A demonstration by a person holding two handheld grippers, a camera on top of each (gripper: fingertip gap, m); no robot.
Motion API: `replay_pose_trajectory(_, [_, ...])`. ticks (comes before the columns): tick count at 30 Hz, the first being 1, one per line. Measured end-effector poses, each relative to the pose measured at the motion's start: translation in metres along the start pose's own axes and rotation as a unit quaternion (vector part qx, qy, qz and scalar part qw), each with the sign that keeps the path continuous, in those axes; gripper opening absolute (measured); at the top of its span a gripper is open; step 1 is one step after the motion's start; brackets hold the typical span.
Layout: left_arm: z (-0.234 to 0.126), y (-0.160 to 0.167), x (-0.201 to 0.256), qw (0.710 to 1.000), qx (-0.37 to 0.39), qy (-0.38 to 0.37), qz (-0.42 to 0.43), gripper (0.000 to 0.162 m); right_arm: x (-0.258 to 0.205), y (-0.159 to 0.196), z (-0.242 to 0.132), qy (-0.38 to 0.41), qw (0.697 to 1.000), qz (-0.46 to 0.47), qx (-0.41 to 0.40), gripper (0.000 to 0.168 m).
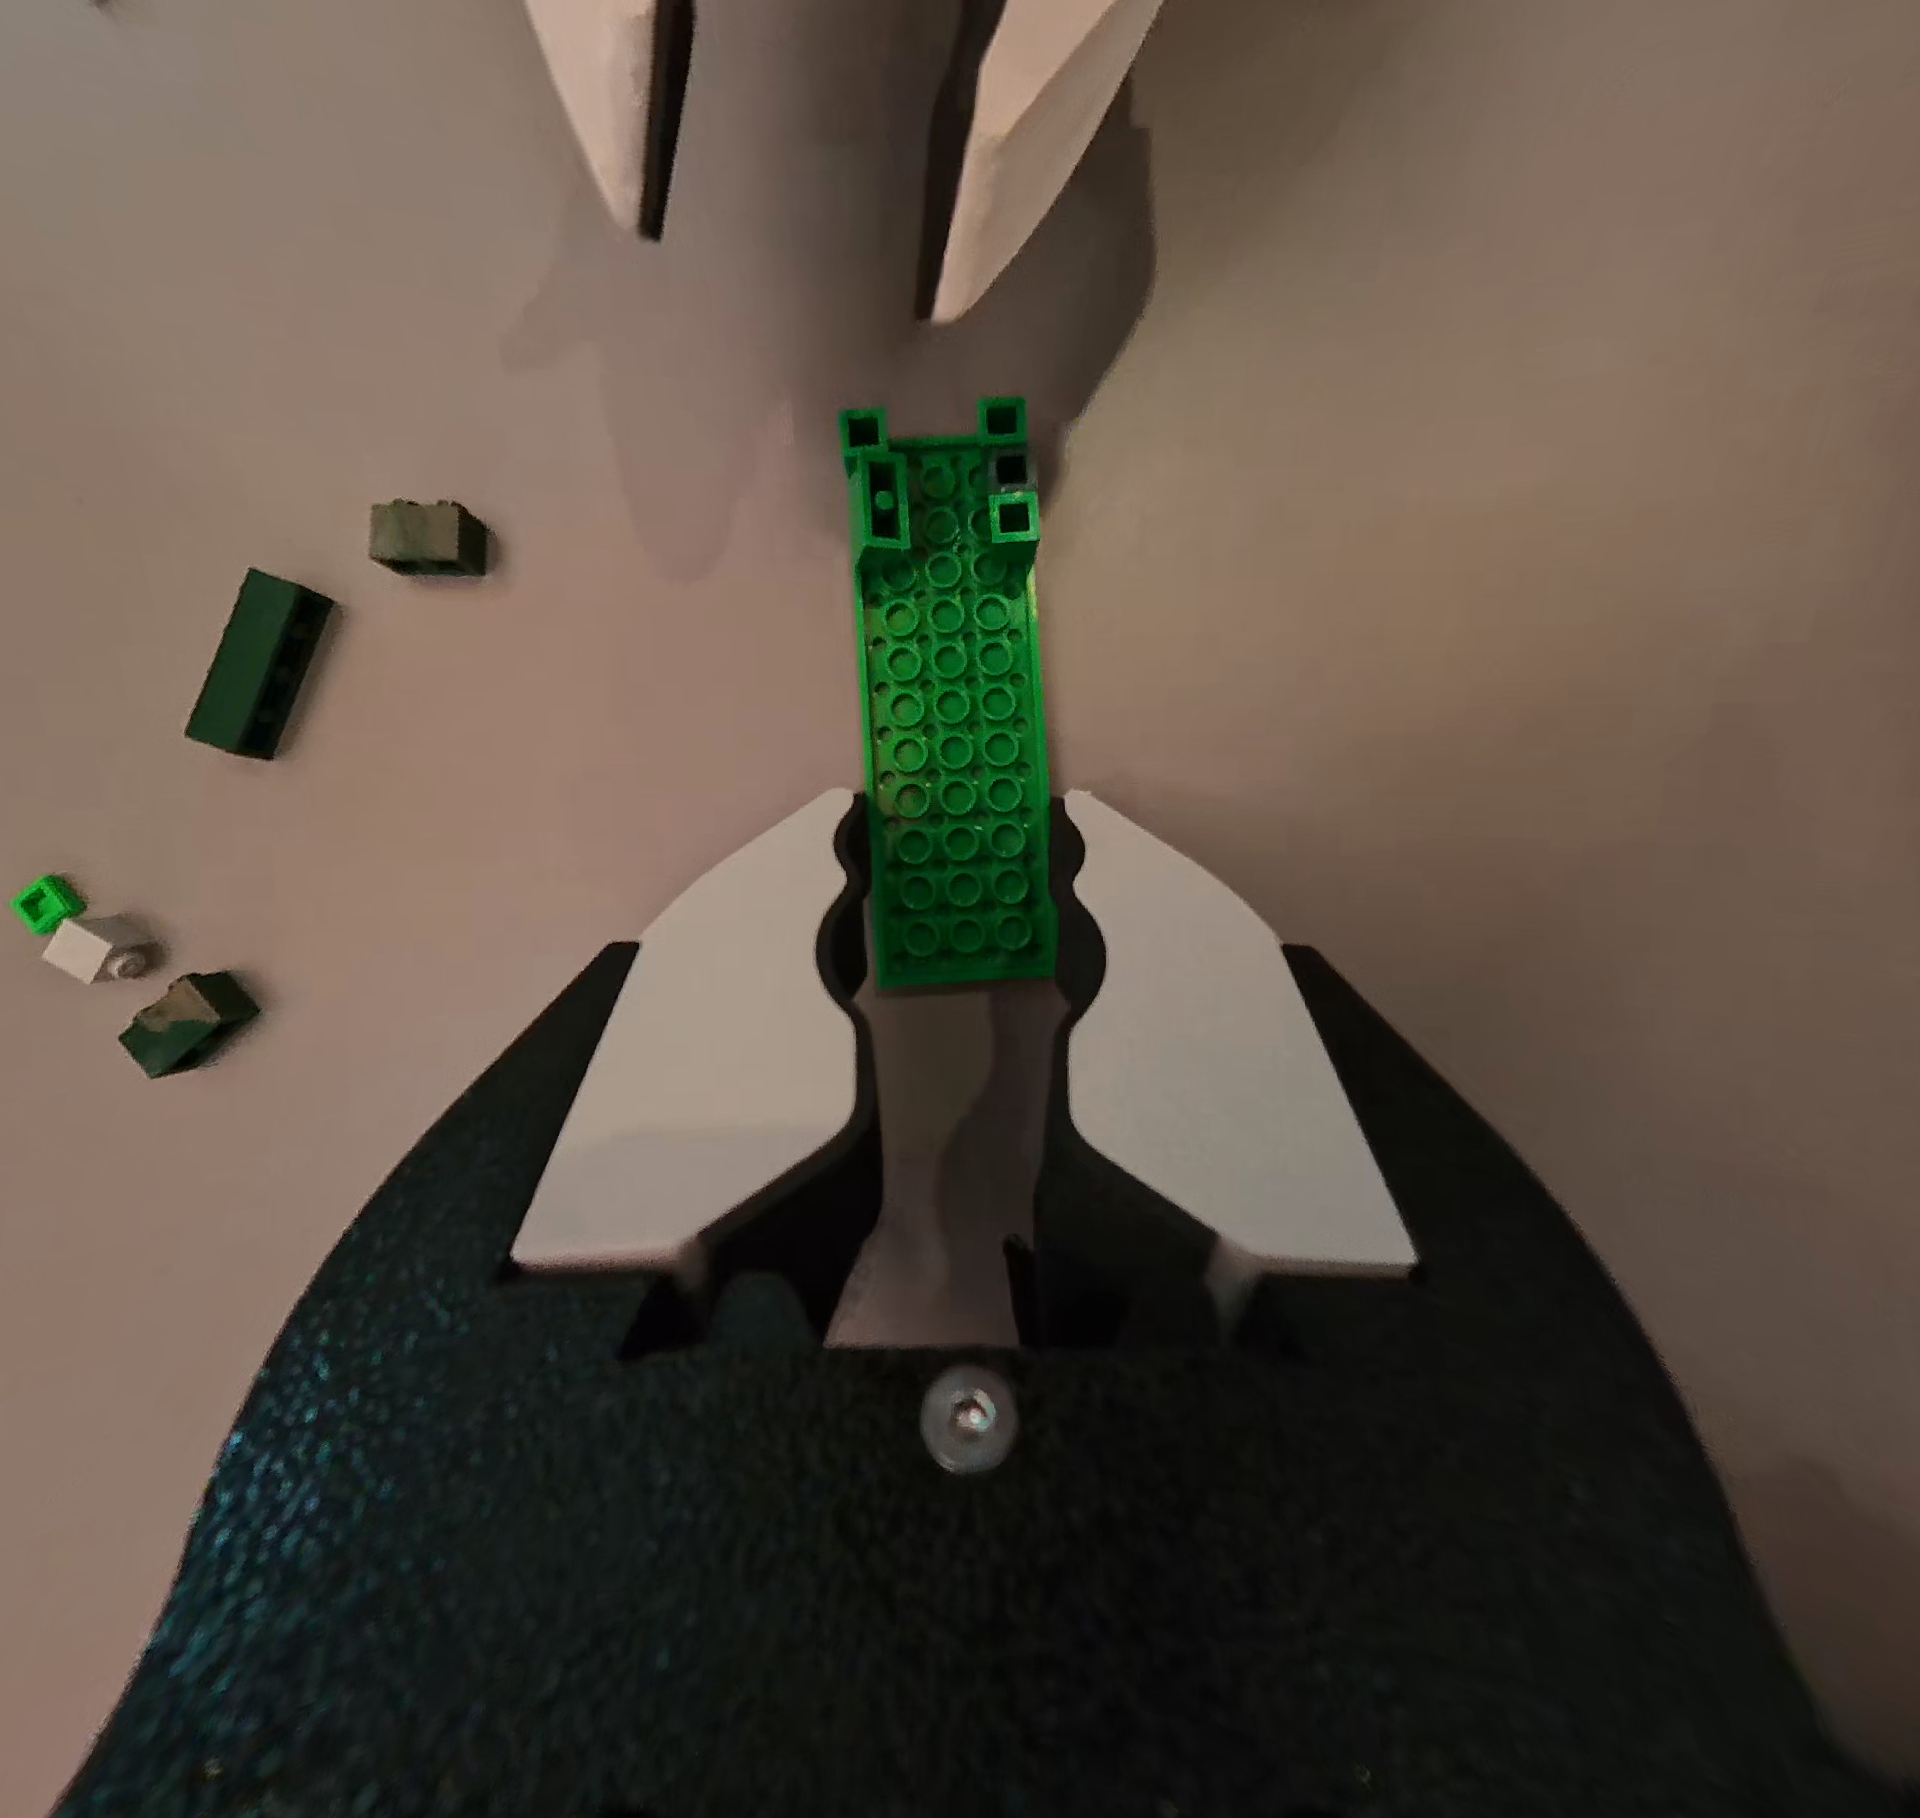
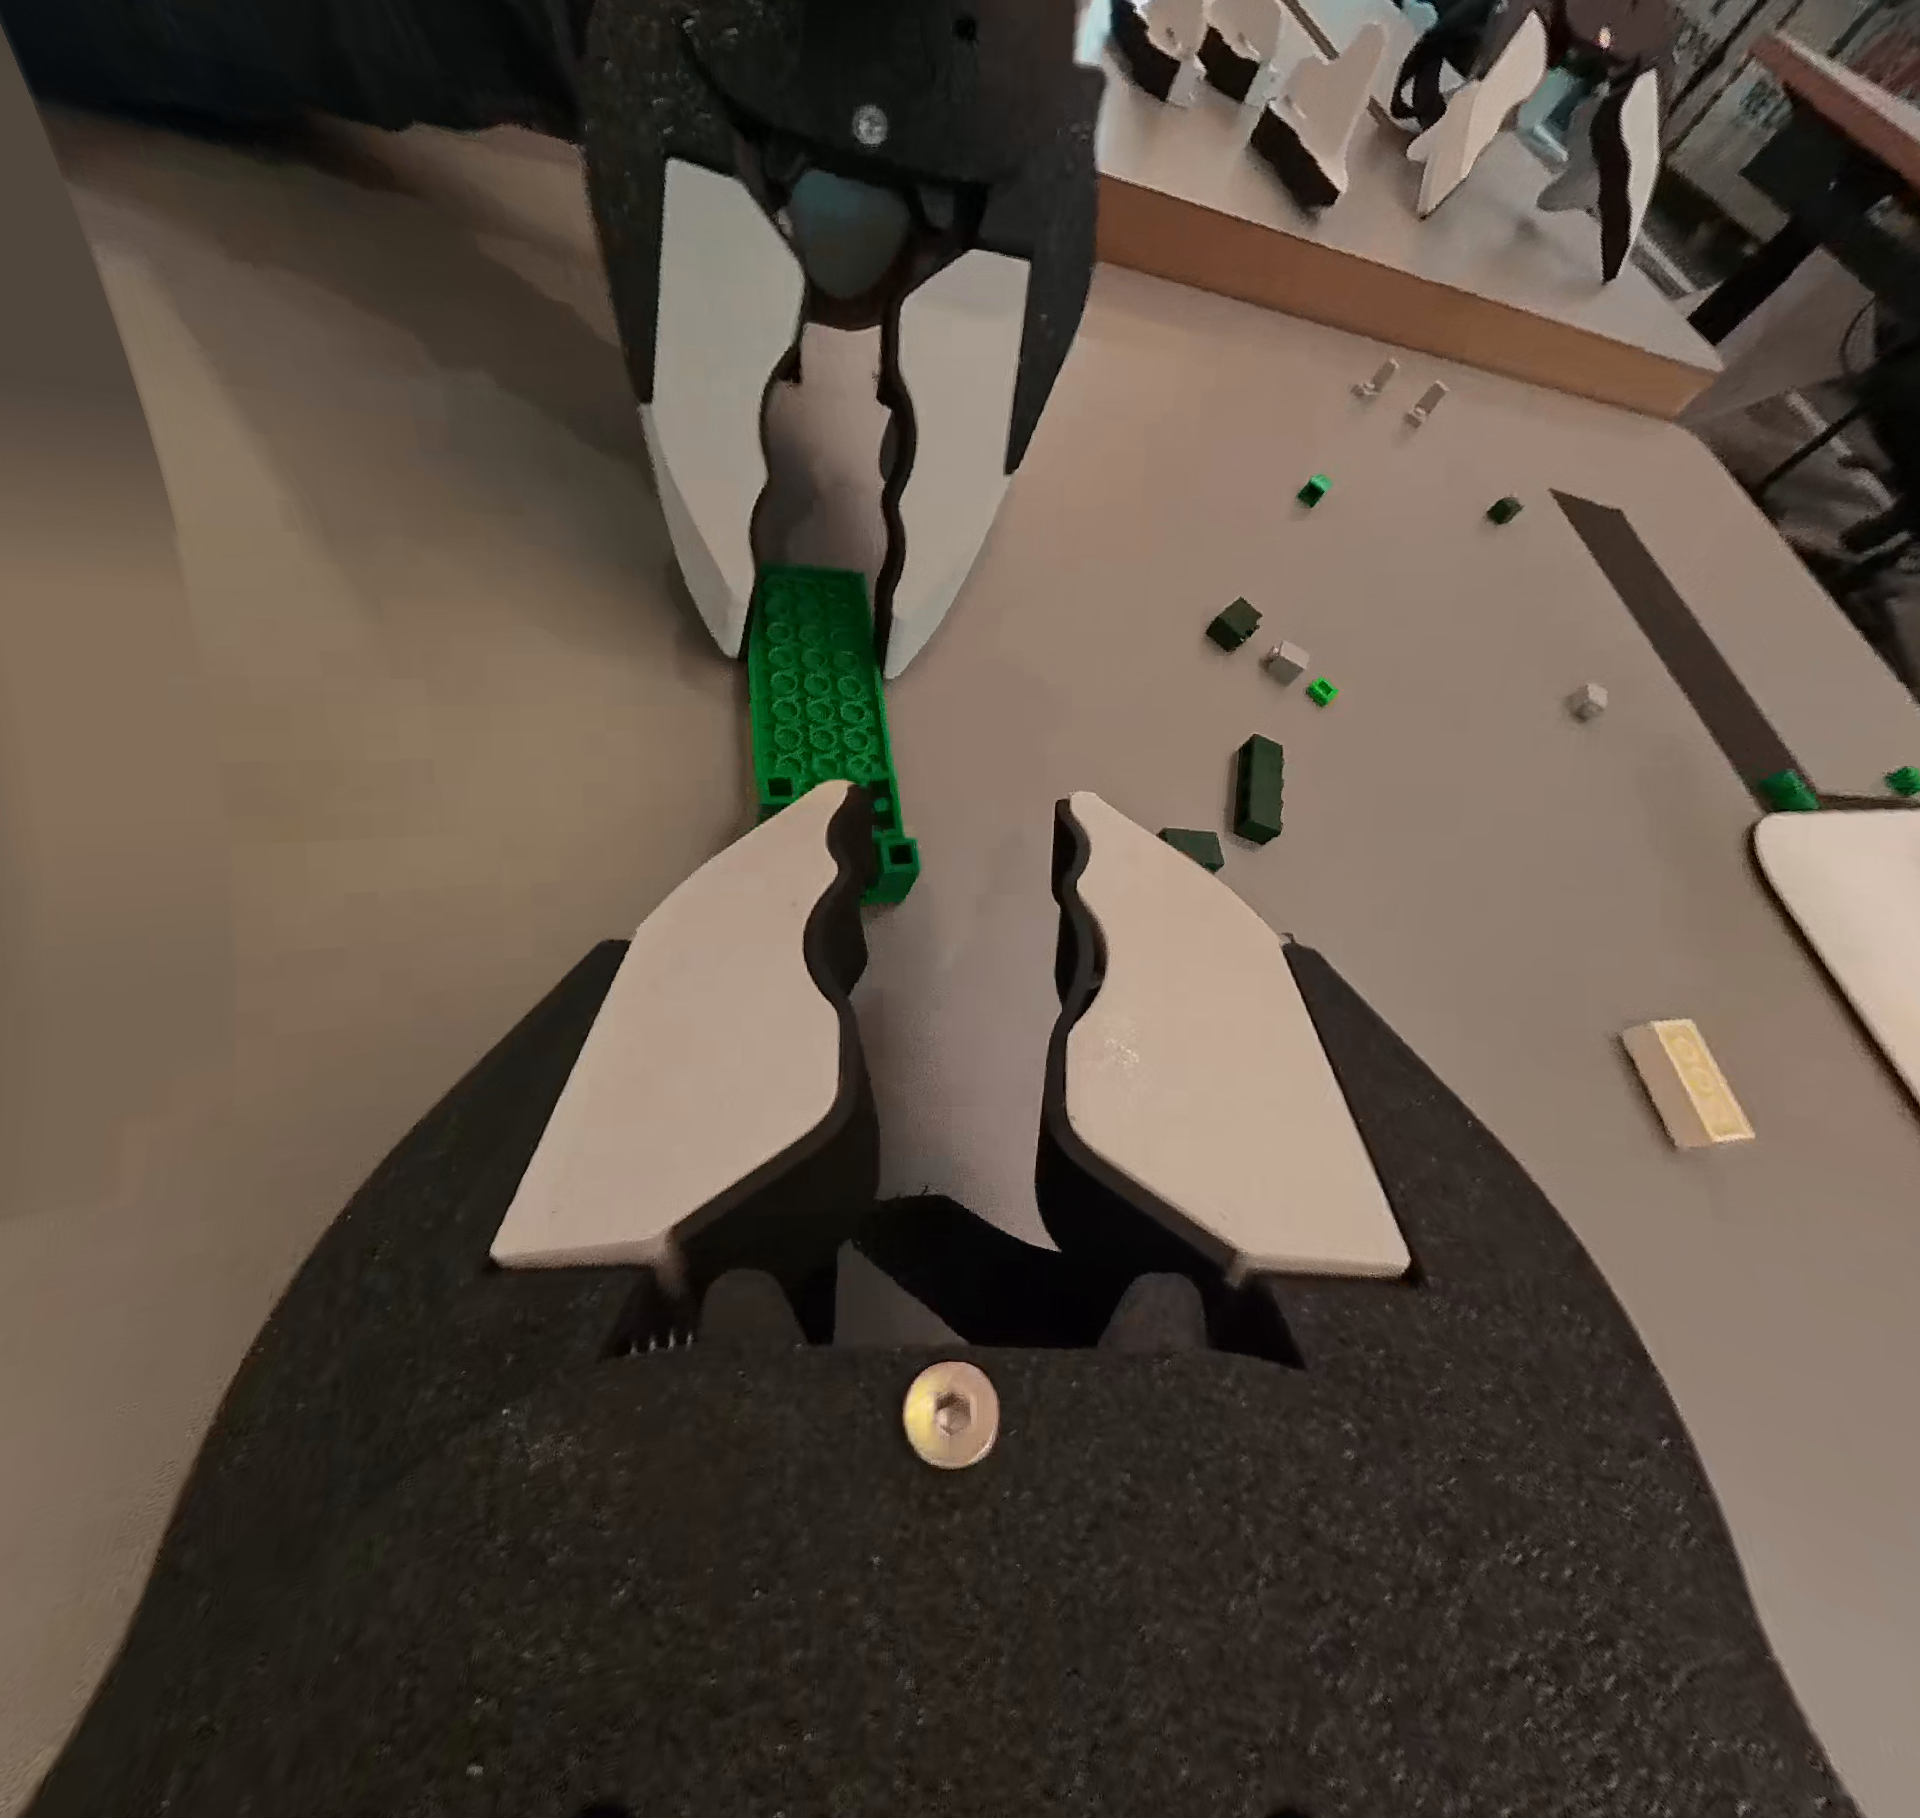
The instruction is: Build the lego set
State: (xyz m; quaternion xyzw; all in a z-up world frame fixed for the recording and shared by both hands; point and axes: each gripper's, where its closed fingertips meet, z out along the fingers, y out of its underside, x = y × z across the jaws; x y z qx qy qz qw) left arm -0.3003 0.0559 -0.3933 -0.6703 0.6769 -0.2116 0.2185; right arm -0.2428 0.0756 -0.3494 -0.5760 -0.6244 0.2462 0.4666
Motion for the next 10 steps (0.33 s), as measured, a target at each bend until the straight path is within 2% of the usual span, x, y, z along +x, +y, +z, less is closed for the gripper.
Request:
replay_pose_trajectory(2, [-0.001, -0.001, 0.001, 1.0, 0.004, 0.0, 0.0, 0.032, -0.005, 0.002, -0.004, -0.003, 1.0, -0.017, -0.005, 0.032])
replay_pose_trajectory(4, [-0.004, -0.004, 0.001, 1.0, 0.013, -0.003, 0.005, 0.032, -0.006, 0.004, -0.005, -0.015, 1.0, 0.021, -0.011, 0.033])
replay_pose_trajectory(7, [-0.008, -0.008, 0.003, 1.0, 0.02, -0.002, 0.017, 0.032, -0.003, -0.003, -0.007, -0.063, 0.987, 0.147, 0.007, 0.037])
replay_pose_trajectory(10, [-0.01, -0.014, 0.009, 0.999, 0.026, 0.004, 0.036, 0.032, -0.004, -0.013, -0.009, -0.146, 0.934, 0.326, 0.017, 0.046])
